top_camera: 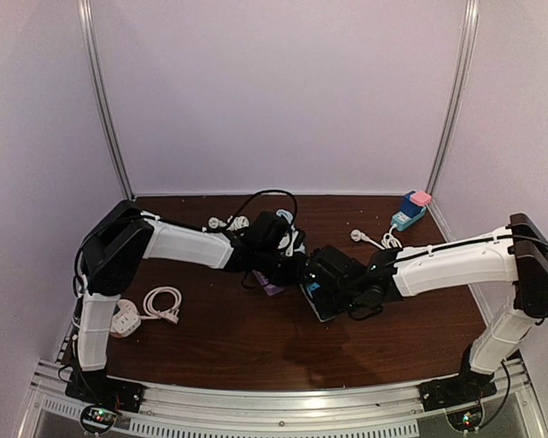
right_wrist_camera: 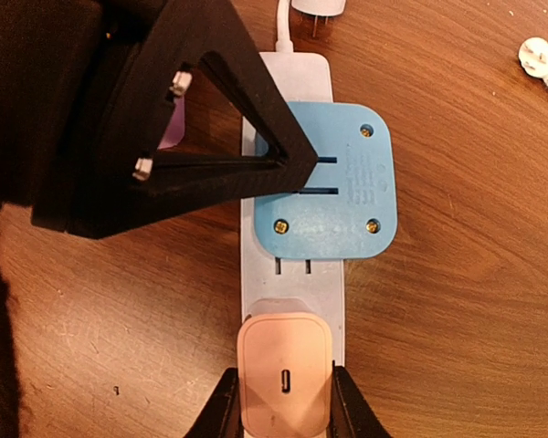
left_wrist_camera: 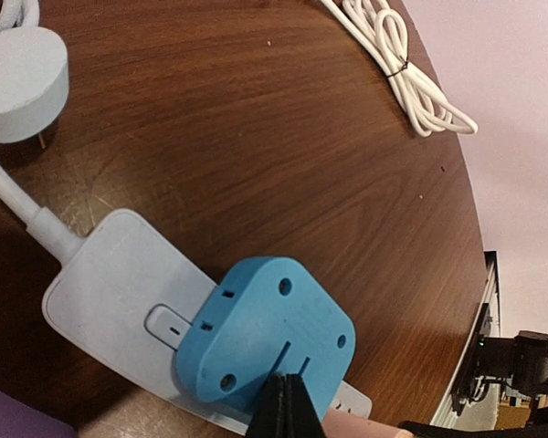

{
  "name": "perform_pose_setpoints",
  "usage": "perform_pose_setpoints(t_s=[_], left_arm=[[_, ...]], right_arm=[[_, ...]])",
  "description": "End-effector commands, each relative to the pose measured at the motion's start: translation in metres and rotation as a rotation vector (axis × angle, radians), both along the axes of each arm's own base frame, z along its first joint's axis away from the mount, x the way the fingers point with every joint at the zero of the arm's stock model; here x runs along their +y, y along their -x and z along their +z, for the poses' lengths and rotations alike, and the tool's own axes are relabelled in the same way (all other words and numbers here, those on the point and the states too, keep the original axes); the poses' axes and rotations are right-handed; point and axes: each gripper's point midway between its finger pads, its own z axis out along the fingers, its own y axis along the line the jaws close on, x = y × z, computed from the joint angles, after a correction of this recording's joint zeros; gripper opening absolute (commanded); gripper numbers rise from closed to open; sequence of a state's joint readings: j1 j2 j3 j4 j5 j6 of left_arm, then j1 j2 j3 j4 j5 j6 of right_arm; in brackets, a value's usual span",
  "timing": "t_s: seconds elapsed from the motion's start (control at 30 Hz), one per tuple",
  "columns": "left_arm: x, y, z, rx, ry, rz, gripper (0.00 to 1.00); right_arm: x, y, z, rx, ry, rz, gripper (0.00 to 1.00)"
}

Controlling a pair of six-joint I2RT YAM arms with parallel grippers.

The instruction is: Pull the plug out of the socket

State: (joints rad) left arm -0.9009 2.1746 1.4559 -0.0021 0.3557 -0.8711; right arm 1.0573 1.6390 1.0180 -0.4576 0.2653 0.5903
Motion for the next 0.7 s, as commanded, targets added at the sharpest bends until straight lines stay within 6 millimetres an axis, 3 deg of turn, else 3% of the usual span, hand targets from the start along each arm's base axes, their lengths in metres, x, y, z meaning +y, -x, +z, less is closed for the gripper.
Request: perform_pose_setpoints(t_s=[0.0, 0.43, 0.67], left_arm=[[0.024, 0.014, -0.057, 0.051, -0.2, -0.007, 0.0], [0.038, 0.014, -0.078, 0.044, -0.351, -0.002, 0.0], [0.04, 0.017, -0.088, 0.051, -0.414, -0.012, 0.0]], right_arm=[[0.016, -0.008, 0.02, -0.058, -0.014, 0.02, 0.0], [0.021, -0.015, 0.035, -0.064, -0.048, 0.027, 0.0], [0.015, -0.017, 0.034, -0.053, -0.109, 0.01, 0.0]])
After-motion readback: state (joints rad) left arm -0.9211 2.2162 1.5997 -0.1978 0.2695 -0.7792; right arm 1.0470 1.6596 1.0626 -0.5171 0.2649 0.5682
